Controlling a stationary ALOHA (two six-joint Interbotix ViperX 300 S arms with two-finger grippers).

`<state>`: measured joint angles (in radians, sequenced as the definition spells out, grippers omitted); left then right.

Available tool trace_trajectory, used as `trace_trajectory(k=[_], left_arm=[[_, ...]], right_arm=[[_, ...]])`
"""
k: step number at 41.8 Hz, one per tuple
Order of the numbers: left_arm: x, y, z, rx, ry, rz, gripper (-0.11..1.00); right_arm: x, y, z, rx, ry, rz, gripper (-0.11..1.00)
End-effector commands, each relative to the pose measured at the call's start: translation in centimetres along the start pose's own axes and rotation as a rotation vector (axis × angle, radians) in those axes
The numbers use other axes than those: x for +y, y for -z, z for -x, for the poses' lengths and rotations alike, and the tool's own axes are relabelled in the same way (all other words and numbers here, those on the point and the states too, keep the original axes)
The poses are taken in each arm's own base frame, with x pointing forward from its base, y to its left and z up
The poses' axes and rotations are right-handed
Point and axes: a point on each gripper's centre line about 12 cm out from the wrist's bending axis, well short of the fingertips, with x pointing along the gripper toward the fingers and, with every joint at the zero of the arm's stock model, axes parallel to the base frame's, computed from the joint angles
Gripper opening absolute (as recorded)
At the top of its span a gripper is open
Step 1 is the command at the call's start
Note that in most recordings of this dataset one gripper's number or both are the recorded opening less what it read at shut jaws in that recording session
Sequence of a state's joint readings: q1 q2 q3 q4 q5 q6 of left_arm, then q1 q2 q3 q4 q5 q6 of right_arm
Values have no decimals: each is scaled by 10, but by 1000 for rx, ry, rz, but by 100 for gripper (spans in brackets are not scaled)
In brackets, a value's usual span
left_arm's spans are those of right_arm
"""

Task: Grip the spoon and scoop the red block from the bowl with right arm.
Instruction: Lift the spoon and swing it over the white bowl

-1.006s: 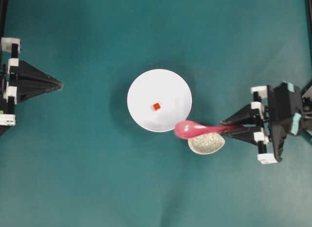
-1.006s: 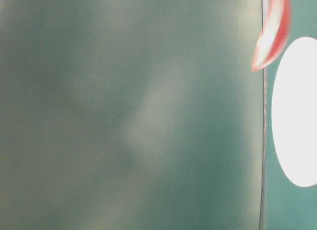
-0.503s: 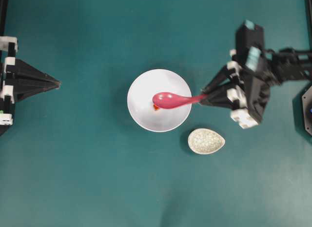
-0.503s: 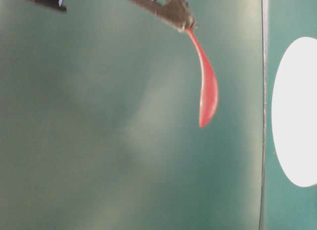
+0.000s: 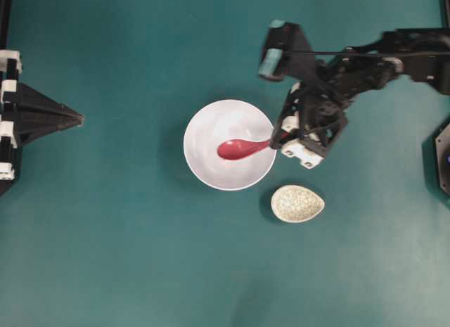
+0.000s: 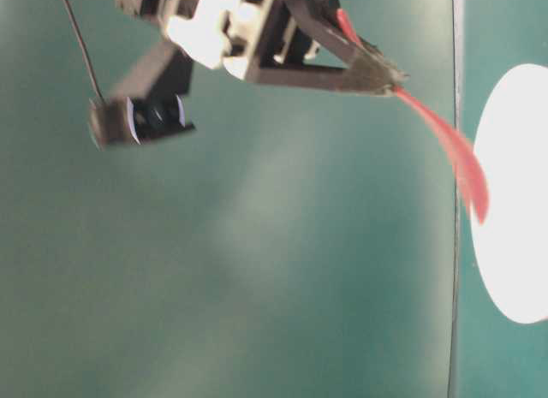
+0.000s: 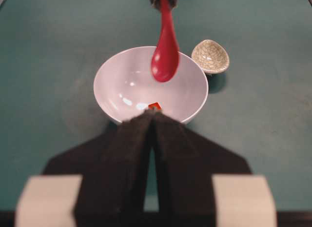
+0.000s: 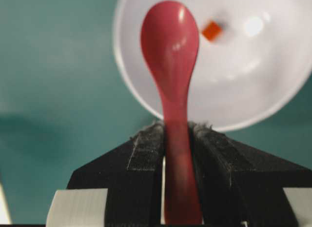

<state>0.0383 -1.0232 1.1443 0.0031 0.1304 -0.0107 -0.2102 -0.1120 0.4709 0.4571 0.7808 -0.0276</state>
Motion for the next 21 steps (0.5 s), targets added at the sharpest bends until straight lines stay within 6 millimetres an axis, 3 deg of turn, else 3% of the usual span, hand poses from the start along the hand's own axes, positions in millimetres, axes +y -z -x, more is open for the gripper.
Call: trace_trajectory(k=[1,9,21], left_arm=[[1,-13,1,-32,-3,1,0],[1,-13,1,-32,-3,-1,0],[1,-13,0,-29,-3,-1,0]], right_arm=[[1,-13,8,42,57,1,24],[-2,-18,5,146,139,1,24],[6,-26,-1,157,136,23,24]])
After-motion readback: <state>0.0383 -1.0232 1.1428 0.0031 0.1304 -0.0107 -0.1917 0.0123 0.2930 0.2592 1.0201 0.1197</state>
